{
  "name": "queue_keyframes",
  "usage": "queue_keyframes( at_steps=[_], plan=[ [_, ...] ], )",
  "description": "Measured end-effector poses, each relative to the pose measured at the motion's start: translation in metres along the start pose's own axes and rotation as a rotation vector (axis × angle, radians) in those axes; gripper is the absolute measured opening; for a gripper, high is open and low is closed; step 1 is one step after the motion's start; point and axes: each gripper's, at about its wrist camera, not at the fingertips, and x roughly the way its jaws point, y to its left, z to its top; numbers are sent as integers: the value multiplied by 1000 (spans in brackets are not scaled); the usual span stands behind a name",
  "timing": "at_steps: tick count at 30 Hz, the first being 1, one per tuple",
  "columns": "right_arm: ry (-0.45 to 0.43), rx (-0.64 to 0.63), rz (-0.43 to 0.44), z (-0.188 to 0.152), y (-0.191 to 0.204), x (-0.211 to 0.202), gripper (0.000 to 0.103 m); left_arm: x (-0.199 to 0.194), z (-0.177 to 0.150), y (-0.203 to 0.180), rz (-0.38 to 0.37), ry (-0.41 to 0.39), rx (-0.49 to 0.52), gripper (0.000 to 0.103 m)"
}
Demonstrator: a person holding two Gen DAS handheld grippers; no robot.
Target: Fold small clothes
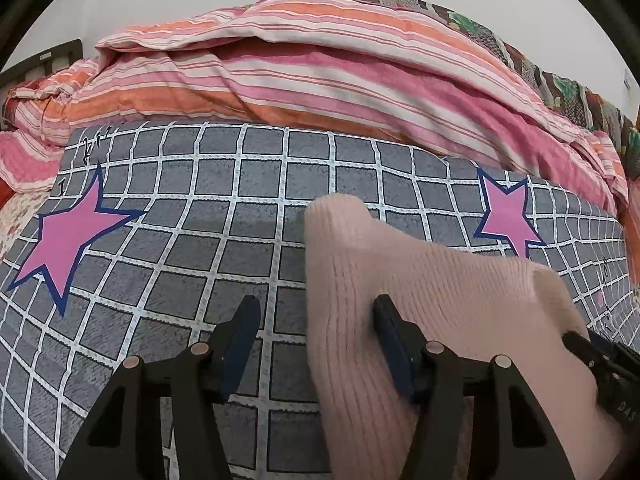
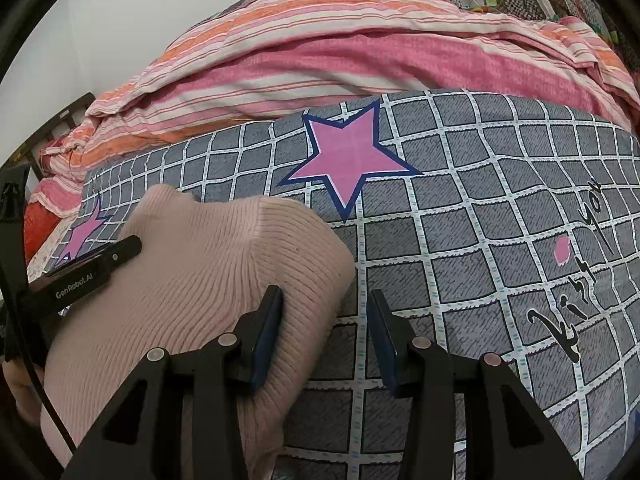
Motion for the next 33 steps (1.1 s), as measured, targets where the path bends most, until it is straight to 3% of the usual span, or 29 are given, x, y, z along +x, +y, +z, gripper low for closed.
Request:
queue_keyframes(
  at_steps=[22, 33],
  plan=[
    [0, -5, -3, -1, 0, 0, 42, -24, -19, -9, -1, -15, 83, 56],
    [-3, -2, 1, -4, 1, -9, 46, -51, -32, -10, -72, -30, 81, 56]
  ],
)
